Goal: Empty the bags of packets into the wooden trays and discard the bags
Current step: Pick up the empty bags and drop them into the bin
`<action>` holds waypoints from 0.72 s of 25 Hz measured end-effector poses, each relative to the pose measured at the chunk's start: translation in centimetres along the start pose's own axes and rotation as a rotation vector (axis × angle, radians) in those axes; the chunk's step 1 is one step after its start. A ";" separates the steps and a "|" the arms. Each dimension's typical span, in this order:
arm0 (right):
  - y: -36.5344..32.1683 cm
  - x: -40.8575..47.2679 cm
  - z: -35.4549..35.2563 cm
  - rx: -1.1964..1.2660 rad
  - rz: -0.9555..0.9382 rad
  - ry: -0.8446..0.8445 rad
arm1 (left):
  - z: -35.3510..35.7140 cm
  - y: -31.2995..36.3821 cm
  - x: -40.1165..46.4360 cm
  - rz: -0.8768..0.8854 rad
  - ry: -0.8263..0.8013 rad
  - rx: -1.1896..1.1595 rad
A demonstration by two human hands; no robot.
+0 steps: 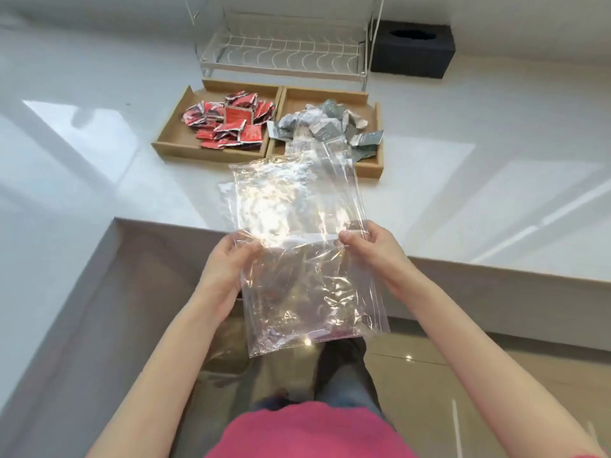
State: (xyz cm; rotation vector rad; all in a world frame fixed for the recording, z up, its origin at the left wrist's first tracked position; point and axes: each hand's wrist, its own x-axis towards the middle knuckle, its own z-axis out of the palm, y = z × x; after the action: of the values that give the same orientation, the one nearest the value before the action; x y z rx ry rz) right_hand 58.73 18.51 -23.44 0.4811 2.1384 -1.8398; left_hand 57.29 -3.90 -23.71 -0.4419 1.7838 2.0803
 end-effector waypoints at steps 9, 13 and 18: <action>4.5 -2.6 8.4 -0.087 0.192 -0.351 | -9.6 -6.3 -4.4 -0.123 0.241 -0.041; 6.3 -1.3 11.1 -0.129 0.295 -0.480 | -11.9 -9.8 -4.9 -0.235 0.355 -0.076; 9.6 1.8 14.2 -0.151 0.384 -0.506 | -14.7 -13.8 -3.1 -0.331 0.482 -0.090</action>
State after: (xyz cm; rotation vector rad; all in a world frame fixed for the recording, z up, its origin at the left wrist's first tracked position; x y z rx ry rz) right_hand 61.07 5.90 -34.97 0.3179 1.6878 -1.3930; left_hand 66.45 -16.82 -36.64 -1.2620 1.7062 1.9268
